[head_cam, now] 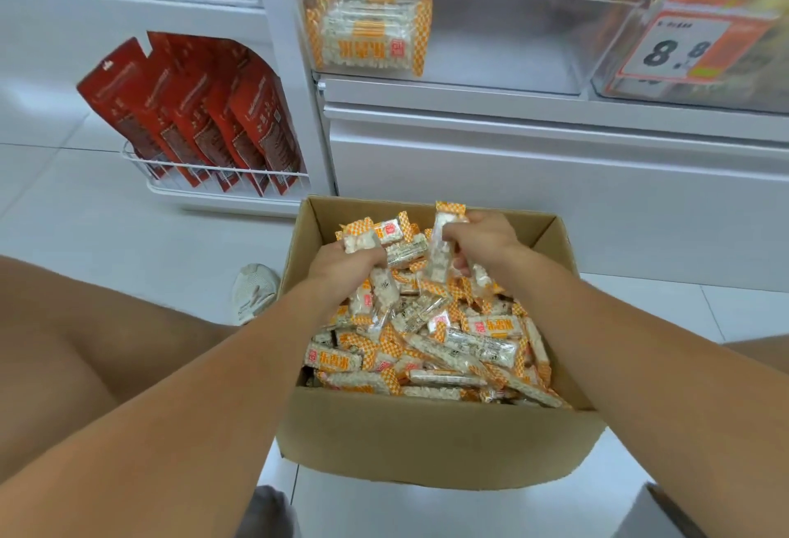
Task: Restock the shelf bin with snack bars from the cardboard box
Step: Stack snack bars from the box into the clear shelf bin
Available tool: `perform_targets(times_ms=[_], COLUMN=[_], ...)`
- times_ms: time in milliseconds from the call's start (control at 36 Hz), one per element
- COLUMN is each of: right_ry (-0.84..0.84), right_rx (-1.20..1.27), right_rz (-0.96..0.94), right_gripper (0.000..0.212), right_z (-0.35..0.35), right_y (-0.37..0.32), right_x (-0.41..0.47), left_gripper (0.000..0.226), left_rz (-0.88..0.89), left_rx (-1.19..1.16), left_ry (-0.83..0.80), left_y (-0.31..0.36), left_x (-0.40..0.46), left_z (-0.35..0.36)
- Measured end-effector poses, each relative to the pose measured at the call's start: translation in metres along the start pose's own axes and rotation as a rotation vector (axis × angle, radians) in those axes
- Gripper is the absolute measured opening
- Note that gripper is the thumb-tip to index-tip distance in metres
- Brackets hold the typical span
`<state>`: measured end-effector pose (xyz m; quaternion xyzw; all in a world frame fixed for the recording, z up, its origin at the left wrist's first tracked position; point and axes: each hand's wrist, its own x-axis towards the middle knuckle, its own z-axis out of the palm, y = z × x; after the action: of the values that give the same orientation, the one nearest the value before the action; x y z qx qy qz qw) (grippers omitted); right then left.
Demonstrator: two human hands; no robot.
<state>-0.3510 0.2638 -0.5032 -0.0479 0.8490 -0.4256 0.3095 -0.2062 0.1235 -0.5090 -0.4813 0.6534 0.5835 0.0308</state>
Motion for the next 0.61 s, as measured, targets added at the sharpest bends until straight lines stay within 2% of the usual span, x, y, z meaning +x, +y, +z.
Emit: perform_targets(times_ms=[56,83,167,278,333,444,500,556,611], right_ry=[-0.114,-0.157,-0.198,-0.237,-0.259,-0.409,-0.434,-0.412,-0.299], right_rx=[0.082,0.083,0.054,0.068,0.131,0.298,0.343,0.367,0.364], right_rz=[-0.046,-0.080,-0.196,-0.348,-0.363,-0.323,-0.316,-0.336,-0.357], right_gripper=[0.014,0.013,0.022,0.017,0.021,0.015,0.017,0.027,0.037], right_z=[-0.014,-0.019,-0.030,-0.046,-0.062,-0.099,-0.111,-0.120,-0.126], right_y=[-0.018,-0.027,-0.049,-0.083,-0.104,-0.143,-0.155,-0.165,-0.172], right_x=[-0.011,-0.016,-0.033,-0.060,-0.069,-0.083,-0.090,-0.092,-0.088], left_gripper=[0.075,0.078,0.059,0.035,0.036,0.056,0.044,0.037,0.046], left_rz=[-0.024,-0.031,-0.007,0.139,0.211,0.320,0.372,0.403,0.404], left_rx=[-0.036,-0.080,-0.269,-0.449,-0.427,-0.299,-0.250,-0.235,-0.251], left_ry=[-0.026,-0.037,-0.142,-0.329,-0.422,-0.528,-0.562,-0.560,-0.540], left_y=[0.009,0.015,0.040,0.087,0.111,0.157,0.178,0.193,0.206], left_x=[-0.005,-0.009,-0.019,-0.042,-0.055,-0.078,-0.089,-0.094,-0.095], left_z=[0.002,0.004,0.009,0.011,0.006,-0.015,-0.023,-0.027,-0.029])
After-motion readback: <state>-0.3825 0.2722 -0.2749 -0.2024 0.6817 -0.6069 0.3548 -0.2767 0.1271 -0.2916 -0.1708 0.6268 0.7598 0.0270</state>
